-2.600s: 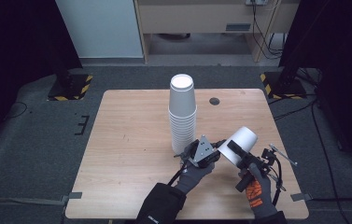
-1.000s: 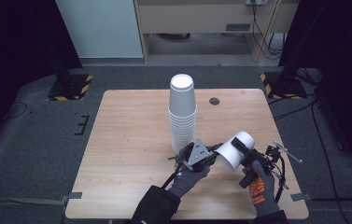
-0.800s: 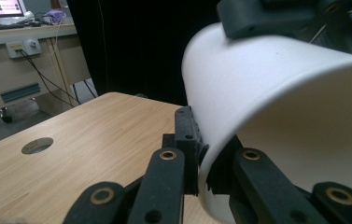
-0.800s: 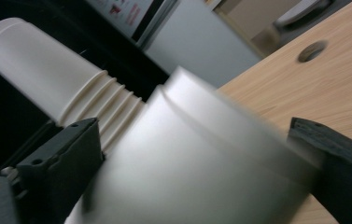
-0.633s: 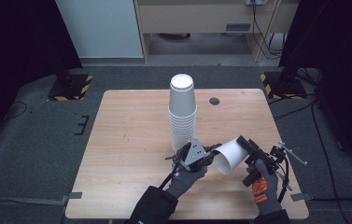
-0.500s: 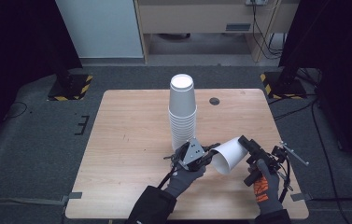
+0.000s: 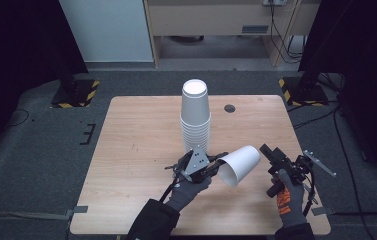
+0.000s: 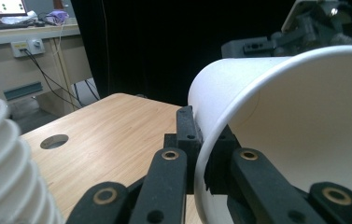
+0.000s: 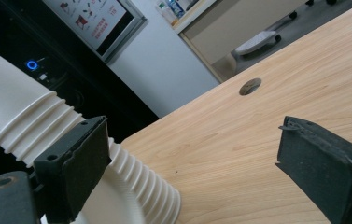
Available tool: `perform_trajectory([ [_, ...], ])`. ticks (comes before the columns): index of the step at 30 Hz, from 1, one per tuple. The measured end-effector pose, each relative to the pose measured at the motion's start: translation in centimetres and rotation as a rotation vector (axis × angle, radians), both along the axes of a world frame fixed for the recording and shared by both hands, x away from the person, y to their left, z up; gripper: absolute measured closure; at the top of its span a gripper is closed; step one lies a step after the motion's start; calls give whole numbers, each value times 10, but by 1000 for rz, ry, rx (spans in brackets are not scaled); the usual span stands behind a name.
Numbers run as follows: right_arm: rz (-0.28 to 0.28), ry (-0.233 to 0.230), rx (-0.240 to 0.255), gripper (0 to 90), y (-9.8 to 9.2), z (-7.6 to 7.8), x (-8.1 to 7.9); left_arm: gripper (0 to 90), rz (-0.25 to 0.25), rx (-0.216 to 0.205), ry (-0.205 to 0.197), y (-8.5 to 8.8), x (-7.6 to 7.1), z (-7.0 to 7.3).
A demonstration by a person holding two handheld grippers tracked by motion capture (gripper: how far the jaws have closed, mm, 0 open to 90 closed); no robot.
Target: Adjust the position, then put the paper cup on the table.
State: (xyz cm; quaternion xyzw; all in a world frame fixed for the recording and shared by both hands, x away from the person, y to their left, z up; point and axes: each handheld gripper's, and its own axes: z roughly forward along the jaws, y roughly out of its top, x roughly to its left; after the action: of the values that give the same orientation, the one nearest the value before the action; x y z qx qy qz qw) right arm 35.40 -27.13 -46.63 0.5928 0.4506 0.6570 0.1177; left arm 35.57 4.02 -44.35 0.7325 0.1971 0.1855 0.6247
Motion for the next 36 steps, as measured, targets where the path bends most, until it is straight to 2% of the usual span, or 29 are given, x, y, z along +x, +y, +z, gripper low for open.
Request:
perform_trajectory([
  [9,-44,0,-108,96,-8,-1,2,863,15,-4,11,22,-5,4],
  [13,-57,7,-189,96,-10,-3,3,863,16,-10,14,33,-9,8],
  [18,-53,16,-237,96,-9,-5,3,862,20,-6,24,45,-12,11],
  [20,-50,22,-276,97,-8,-6,4,858,24,-7,35,53,-13,12],
  [26,-54,29,-327,100,-8,-8,3,861,34,9,42,67,-16,12],
  [32,-55,39,-460,100,-7,-10,4,861,63,13,38,85,-22,14],
  [36,-50,41,-496,100,-6,-12,5,862,78,13,45,99,-27,15],
])
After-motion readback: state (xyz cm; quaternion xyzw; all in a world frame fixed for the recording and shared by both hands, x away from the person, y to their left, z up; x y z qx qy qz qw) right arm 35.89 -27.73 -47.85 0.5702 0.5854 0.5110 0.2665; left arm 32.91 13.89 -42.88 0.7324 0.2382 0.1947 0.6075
